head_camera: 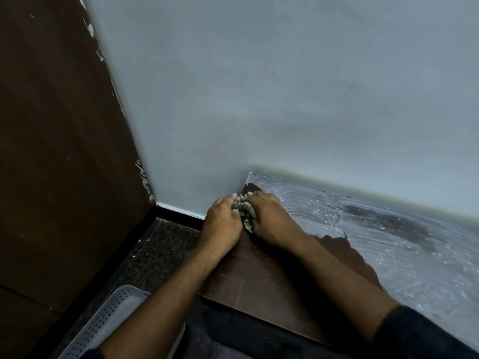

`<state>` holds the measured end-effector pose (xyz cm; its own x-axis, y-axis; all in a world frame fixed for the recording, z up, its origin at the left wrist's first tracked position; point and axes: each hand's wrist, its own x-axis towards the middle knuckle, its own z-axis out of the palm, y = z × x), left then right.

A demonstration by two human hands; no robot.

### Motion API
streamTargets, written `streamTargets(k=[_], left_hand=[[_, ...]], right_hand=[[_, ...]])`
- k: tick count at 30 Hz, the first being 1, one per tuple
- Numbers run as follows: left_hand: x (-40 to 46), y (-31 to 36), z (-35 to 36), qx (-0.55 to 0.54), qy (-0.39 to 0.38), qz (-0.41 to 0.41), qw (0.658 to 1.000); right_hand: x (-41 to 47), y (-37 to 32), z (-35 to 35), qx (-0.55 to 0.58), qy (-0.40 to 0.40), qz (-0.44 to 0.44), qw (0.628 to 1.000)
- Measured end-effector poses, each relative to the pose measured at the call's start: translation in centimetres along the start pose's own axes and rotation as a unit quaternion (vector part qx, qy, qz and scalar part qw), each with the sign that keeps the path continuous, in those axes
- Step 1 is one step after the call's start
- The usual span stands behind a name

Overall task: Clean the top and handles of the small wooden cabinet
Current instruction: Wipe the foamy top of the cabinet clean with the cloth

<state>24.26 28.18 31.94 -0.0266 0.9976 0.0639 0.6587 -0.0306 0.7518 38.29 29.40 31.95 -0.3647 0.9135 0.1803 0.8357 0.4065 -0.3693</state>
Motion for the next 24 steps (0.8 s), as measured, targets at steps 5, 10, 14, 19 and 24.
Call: streamTargets(k=[5, 10, 14, 19, 24], left_hand=[[2.8, 0.6, 0.0, -0.003, -0.005, 0.000, 1.000], [4.0, 0.5, 0.4, 0.002, -0.006, 0.008, 1.000], [4.2, 0.6, 1.1, -0.002, 0.006, 0.011, 1.000], [3.3, 0.7, 1.0, -0.001, 0.020, 0.029, 0.999], [2.5, 0.8, -0.1, -0.003, 0.085, 0.076, 0.993]], right_hand=[[6.1, 2.9, -0.8, -0.031, 0.011, 0.053, 0.998], [7.1, 3.5, -0.3, -0.042, -0.006, 0.061, 0.997], [6.3, 4.6, -0.2, -0.036, -0.011, 0.010, 0.999], [8.5, 4.4, -0.1, -0.054, -0.003, 0.069, 0.996], [3.5, 1.3, -0.1, -0.042, -0.010, -0.007, 0.999]])
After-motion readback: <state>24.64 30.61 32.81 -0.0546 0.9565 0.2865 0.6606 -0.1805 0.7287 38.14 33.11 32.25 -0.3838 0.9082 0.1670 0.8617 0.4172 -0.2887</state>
